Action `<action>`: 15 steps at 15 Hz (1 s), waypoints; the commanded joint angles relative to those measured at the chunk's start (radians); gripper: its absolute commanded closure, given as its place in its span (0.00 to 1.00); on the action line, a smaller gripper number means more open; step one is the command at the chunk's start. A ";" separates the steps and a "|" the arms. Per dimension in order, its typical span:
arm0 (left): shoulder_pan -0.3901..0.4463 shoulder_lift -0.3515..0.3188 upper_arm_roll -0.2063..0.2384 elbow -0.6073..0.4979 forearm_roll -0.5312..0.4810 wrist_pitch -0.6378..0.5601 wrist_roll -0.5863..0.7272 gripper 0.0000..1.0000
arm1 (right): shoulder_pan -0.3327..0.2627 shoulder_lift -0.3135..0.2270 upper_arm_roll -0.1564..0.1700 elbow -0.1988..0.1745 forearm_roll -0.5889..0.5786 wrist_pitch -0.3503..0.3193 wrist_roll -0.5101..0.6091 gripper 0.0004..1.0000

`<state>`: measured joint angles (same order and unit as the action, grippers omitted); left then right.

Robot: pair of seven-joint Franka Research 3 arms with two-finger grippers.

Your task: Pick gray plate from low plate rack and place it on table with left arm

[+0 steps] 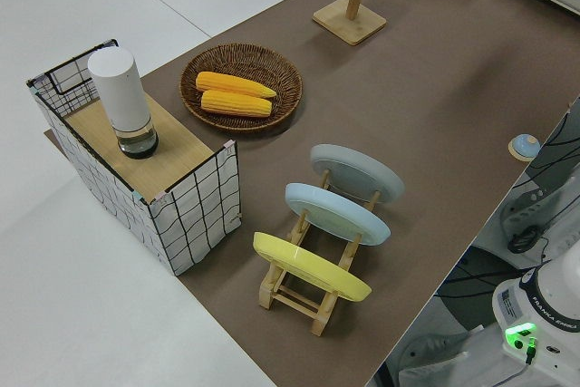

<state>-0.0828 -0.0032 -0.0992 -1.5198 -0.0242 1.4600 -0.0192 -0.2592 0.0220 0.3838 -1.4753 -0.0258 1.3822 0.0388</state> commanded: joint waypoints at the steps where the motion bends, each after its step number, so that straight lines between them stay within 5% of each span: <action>1: 0.006 0.006 0.010 0.009 0.015 0.005 -0.018 0.01 | -0.023 -0.002 0.021 0.007 -0.006 -0.011 0.012 0.02; 7: 0.015 0.005 0.010 0.007 0.021 -0.001 -0.016 0.01 | -0.023 -0.004 0.021 0.007 -0.006 -0.011 0.012 0.02; 15: 0.150 -0.012 0.010 -0.020 0.023 -0.035 0.001 0.01 | -0.023 -0.002 0.021 0.007 -0.006 -0.011 0.012 0.02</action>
<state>0.0315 0.0004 -0.0821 -1.5222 -0.0175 1.4495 -0.0255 -0.2592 0.0220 0.3838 -1.4753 -0.0258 1.3822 0.0388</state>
